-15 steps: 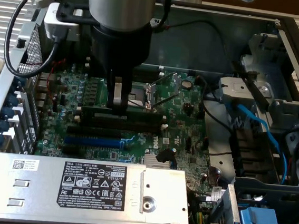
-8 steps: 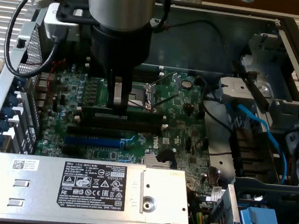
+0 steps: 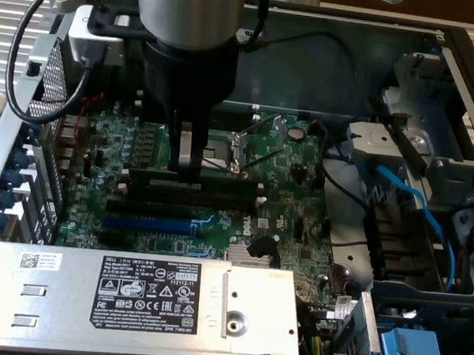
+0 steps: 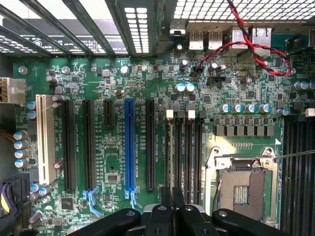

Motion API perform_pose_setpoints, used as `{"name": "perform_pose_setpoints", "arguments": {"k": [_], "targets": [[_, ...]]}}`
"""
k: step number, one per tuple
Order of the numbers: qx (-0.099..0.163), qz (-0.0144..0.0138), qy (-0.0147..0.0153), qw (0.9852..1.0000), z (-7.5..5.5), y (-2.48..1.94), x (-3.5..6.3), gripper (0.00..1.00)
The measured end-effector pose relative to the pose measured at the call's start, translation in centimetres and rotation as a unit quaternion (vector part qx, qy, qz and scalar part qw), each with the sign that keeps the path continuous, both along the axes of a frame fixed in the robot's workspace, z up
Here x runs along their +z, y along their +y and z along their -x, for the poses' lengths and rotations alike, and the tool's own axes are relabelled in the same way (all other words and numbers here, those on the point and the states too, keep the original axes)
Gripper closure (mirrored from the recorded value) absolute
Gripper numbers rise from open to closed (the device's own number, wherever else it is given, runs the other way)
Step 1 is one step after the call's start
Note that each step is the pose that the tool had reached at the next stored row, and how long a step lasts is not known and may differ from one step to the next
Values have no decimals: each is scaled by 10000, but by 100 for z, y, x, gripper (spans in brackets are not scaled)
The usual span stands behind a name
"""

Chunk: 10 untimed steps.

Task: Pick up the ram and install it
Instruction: 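Insert the ram into the slot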

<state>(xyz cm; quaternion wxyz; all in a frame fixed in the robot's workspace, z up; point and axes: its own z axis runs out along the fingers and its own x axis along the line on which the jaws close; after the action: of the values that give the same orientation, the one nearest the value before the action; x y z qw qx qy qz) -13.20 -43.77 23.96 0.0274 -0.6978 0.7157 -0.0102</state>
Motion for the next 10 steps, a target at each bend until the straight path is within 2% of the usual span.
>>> {"name": "perform_pose_setpoints", "arguments": {"k": [10], "targets": [[-4,1,1,10000,3,1,-26,88]]}}
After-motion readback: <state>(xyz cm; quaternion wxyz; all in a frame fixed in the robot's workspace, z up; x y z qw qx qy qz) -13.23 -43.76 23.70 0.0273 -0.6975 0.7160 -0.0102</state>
